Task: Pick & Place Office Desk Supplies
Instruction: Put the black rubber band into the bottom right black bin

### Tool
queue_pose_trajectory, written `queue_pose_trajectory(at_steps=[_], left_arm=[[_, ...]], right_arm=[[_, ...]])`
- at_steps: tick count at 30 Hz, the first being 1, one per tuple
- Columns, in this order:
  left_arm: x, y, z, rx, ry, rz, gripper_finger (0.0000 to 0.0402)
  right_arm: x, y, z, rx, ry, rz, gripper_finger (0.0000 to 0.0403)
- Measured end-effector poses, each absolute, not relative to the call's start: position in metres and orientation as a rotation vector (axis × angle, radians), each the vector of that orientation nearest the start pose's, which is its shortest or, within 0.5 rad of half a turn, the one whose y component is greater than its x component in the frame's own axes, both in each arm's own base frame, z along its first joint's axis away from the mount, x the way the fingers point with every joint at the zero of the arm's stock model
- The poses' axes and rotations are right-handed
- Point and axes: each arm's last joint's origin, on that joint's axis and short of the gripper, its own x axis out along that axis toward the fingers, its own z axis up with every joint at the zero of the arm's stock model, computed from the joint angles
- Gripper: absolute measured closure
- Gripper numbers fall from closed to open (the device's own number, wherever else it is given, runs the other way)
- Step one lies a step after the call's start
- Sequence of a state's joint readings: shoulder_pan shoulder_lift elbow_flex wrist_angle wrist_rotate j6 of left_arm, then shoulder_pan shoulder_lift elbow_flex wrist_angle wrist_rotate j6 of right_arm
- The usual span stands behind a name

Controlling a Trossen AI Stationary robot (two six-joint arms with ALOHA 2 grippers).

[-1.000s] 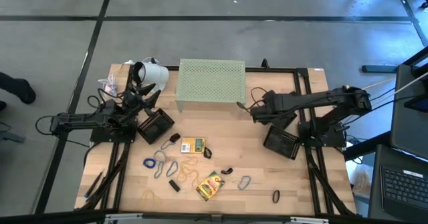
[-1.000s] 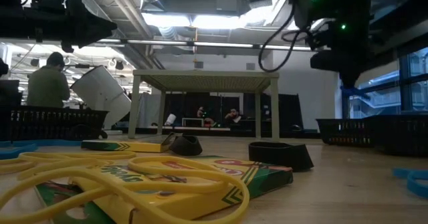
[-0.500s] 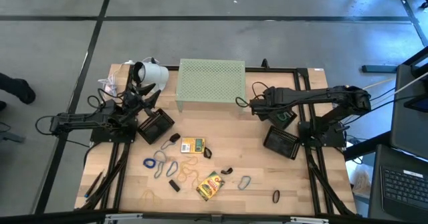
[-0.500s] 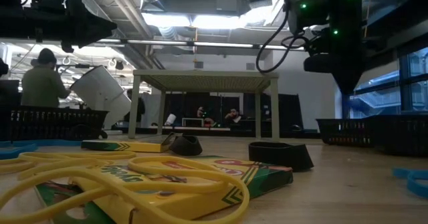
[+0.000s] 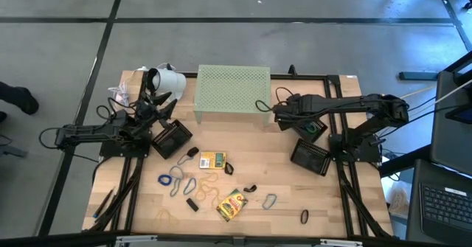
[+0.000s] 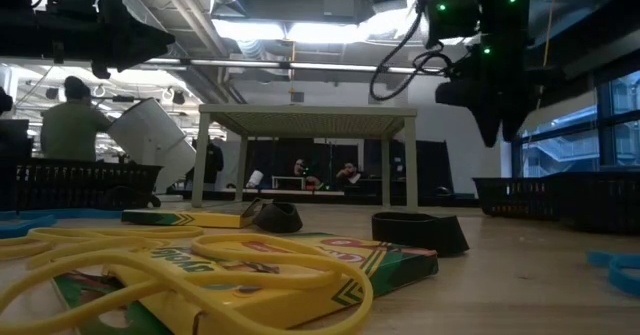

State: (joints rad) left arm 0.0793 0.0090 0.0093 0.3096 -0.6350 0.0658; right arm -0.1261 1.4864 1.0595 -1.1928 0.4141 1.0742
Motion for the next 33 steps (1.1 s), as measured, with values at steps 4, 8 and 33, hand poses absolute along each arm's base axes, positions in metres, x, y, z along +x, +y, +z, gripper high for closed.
queue_pose_trajectory(at_steps=[4,8,33], left_arm=[[0.086,0.024,0.194,-0.024,-0.281,0.718,0.0215],[0.086,0.024,0.194,-0.024,-0.281,0.718,0.0216],[0.086,0.024,0.193,-0.023,-0.275,0.718,0.0215]], right_arm=[[0.245,-0.04,0.225,0.573,1.154,-1.143,0.0227],[0.257,-0.032,0.226,0.577,1.087,-1.029,0.0227],[0.314,0.135,0.192,0.295,0.877,-0.16,0.0227]])
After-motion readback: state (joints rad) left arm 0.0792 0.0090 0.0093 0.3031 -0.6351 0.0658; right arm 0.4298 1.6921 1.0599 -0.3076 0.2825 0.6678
